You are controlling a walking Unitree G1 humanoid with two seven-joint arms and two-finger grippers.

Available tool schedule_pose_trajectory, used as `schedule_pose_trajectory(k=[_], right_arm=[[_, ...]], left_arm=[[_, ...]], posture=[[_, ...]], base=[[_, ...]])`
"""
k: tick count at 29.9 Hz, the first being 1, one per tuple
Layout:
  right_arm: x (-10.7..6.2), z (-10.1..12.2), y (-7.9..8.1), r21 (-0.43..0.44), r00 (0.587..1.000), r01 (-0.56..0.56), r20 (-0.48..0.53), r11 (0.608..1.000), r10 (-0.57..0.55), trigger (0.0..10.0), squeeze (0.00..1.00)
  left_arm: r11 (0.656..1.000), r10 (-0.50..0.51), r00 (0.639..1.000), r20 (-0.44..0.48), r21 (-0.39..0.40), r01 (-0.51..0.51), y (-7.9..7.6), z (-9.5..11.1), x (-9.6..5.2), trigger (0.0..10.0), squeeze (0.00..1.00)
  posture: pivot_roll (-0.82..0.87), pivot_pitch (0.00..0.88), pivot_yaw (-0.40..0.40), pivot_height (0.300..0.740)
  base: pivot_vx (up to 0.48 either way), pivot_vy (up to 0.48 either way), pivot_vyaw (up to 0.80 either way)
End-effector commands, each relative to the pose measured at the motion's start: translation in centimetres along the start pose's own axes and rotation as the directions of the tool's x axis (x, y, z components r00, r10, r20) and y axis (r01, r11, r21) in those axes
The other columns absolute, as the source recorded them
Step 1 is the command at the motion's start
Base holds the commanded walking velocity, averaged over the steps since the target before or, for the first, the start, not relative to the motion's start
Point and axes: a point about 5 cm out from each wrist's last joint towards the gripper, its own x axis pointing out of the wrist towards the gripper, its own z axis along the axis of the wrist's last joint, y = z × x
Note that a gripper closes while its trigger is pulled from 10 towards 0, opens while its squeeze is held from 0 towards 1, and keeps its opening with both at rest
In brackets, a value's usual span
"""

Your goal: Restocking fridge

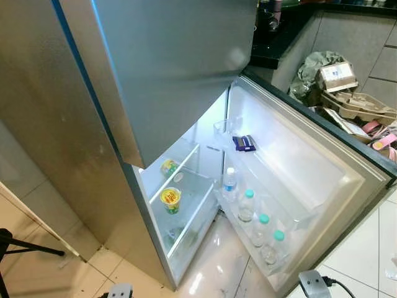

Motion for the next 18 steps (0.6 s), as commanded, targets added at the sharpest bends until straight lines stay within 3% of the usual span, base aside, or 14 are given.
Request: schedule_pose_trajectory(k=[1,3,6,8,10,11,12,13,15,17,18], right_arm=[[0.0,0.3,-0.2,-0.011,1.0,0.002,0.015,1.0,-0.002,10.0,0.0],[0.1,1.6,0.1,-0.045,0.997,-0.034,0.068,0.998,0.037,10.0,0.0],[0.3,4.9,1.6,-0.085,0.96,-0.179,0.201,0.98,0.192,10.0,0.0],[0.3,5.6,1.9,-0.097,0.947,-0.212,0.226,0.972,0.229,10.0,0.0],[0.1,7.9,2.8,-0.118,0.893,-0.315,0.299,0.942,0.336,10.0,0.0],[0.1,7.9,2.8,-0.118,0.893,-0.315,0.299,0.942,0.336,10.0,0.0],[-0.2,10.0,3.6,-0.173,0.83,-0.401,0.346,0.9,0.437,10.0,0.0],[-0.2,10.0,3.6,-0.173,0.83,-0.401,0.346,0.9,0.437,10.0,0.0],[-0.5,11.3,4.4,-0.244,0.775,-0.466,0.352,0.851,0.525,10.0,0.0],[-0.7,11.7,4.7,-0.272,0.756,-0.484,0.349,0.832,0.554,10.0,0.0],[-0.9,12.4,5.0,-0.311,0.726,-0.505,0.35,0.805,0.591,10.0,0.0]], left_arm=[[1.0,-0.003,1.0,-0.016,0.006,0.003,-0.4,-0.4,0.1,10.0,0.0],[0.999,0.021,0.999,-0.037,0.042,-0.02,-0.6,-0.4,0.2,10.0,0.0],[0.996,0.038,0.998,-0.048,0.08,-0.034,-1.0,-0.3,0.5,10.0,0.0],[0.996,0.038,0.998,-0.051,0.089,-0.033,-1.1,-0.2,0.5,10.0,0.0],[0.995,0.036,0.998,-0.053,0.095,-0.031,-1.2,-0.2,0.6,10.0,0.0],[0.995,0.036,0.998,-0.053,0.095,-0.031,-1.2,-0.2,0.6,10.0,0.0],[0.995,0.03,0.998,-0.054,0.094,-0.025,-1.4,-0.2,0.6,10.0,0.0],[0.995,0.03,0.998,-0.054,0.094,-0.025,-1.4,-0.2,0.6,10.0,0.0],[0.995,0.025,0.998,-0.058,0.097,-0.019,-1.6,-0.3,0.7,10.0,0.0],[0.995,0.025,0.998,-0.059,0.098,-0.019,-1.6,-0.3,0.7,10.0,0.0],[0.995,0.024,0.998,-0.061,0.098,-0.018,-1.7,-0.3,0.7,10.0,0.0]], posture=[[-0.05,0.0,-0.033,0.74],[-0.05,0.0,-0.037,0.74],[-0.05,0.0,-0.038,0.74],[-0.05,0.0,-0.038,0.74],[-0.05,0.0,-0.037,0.74],[-0.05,0.0,-0.037,0.74],[-0.05,0.0,-0.037,0.74],[-0.05,0.0,-0.037,0.74],[-0.05,0.0,-0.039,0.74],[-0.05,0.0,-0.039,0.74],[-0.05,0.0,-0.042,0.74]], base=[[0.0,0.0,0.0],[0.0,0.0,0.0],[0.0,0.0,0.0],[0.0,0.0,0.0],[0.0,0.0,0.0],[0.0,0.0,0.0],[0.0,0.0,0.0],[0.0,0.0,0.0],[0.0,0.0,0.0],[0.0,0.0,0.0],[0.0,0.0,0.0]])
